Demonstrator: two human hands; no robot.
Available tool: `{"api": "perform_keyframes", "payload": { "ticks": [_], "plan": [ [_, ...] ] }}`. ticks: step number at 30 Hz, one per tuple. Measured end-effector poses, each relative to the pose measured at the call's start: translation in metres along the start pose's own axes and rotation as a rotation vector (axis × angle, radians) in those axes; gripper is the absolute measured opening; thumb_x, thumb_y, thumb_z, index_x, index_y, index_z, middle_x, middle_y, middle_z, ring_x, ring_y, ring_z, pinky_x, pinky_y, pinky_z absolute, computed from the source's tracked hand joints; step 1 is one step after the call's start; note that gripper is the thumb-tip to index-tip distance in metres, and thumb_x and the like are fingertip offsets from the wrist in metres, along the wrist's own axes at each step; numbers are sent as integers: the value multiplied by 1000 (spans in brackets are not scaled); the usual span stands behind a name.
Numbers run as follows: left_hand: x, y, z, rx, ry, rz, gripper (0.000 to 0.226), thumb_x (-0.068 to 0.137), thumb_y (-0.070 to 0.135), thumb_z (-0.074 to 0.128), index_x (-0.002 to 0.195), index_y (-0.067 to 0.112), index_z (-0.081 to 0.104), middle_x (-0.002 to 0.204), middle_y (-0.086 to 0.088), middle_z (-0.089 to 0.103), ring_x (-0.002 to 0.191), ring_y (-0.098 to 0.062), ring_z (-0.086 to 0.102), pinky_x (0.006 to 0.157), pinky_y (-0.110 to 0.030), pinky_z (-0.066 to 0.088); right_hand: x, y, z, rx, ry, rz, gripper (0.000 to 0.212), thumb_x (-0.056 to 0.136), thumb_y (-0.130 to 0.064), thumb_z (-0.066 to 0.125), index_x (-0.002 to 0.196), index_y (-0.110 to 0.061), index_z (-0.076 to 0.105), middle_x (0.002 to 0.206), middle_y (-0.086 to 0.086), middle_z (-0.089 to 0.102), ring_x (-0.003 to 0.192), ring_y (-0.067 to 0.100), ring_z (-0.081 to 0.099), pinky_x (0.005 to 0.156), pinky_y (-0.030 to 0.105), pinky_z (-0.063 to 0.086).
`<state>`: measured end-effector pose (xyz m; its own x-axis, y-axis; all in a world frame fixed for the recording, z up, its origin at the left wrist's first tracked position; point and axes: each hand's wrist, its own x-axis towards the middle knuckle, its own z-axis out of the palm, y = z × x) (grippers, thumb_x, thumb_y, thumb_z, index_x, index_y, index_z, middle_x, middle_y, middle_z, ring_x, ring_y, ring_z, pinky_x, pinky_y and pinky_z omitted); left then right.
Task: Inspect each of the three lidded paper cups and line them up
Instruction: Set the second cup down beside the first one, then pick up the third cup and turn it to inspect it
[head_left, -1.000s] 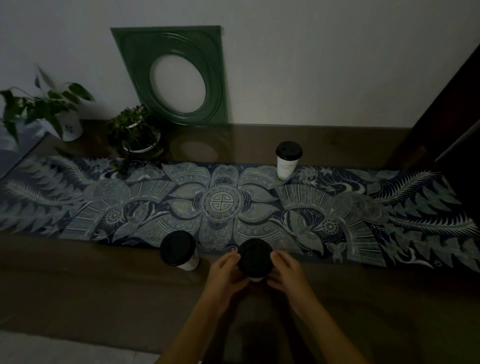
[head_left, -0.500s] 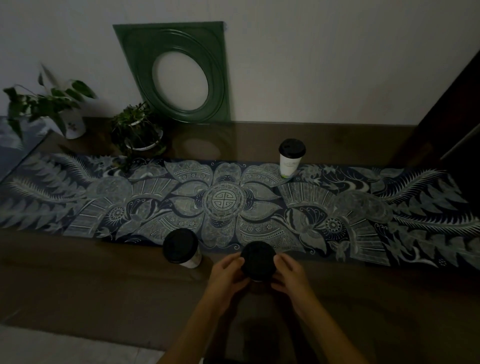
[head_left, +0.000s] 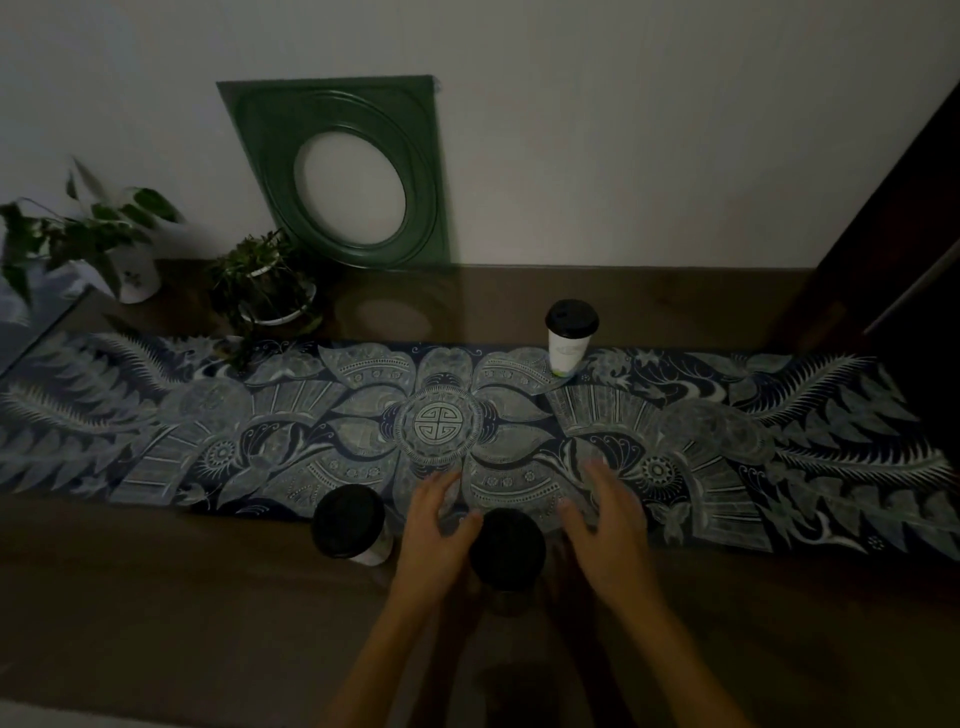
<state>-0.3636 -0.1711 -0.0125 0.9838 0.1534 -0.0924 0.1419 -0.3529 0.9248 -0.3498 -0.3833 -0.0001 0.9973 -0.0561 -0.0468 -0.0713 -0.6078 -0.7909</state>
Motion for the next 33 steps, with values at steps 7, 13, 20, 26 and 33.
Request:
{"api": "perform_keyframes", "payload": {
  "ticks": [7, 13, 20, 26, 33],
  "plan": [
    [51, 77, -3, 535, 201, 509, 73, 86, 45, 63, 150, 30, 32, 165, -7, 15, 153, -25, 6, 117, -43, 19, 57, -38, -62, -426, 266, -261, 78, 86, -58, 40, 152, -22, 19, 163, 5, 8, 150, 30, 1, 115, 51, 3],
    [100, 124, 1, 598, 247, 602, 76, 85, 49, 61, 151, 28, 30, 165, -9, 13, 153, -26, 4, 118, -44, 18, 100, -42, -94, -445, 304, -242, 87, 84, -60, 49, 154, -23, 11, 164, 3, 0, 150, 29, -5, 116, 51, 2],
    [154, 127, 39, 510, 146, 534, 80, 82, 52, 60, 151, 37, 22, 166, -3, 11, 153, -24, 5, 117, -46, 21, 150, -12, -95, -307, 230, -128, 94, 84, -58, 59, 154, -28, 4, 164, -4, -2, 151, 21, -5, 117, 53, 7],
    [210, 111, 87, 509, 39, 432, 78, 84, 58, 58, 151, 37, 24, 166, 0, 8, 153, -23, 7, 117, -52, 28, 203, 28, -69, -41, 67, 13, 98, 82, -49, 68, 153, -29, 3, 164, -1, 4, 150, 21, 7, 118, 53, 20],
    [270, 96, 136, 516, -33, 399, 75, 82, 52, 64, 147, 28, 37, 163, -11, 19, 149, -34, 21, 112, -56, 34, 256, 68, -31, 124, -87, 140, 107, 70, -67, 69, 152, -31, 11, 159, 0, 25, 144, 21, 30, 113, 49, 35]
  ]
}}
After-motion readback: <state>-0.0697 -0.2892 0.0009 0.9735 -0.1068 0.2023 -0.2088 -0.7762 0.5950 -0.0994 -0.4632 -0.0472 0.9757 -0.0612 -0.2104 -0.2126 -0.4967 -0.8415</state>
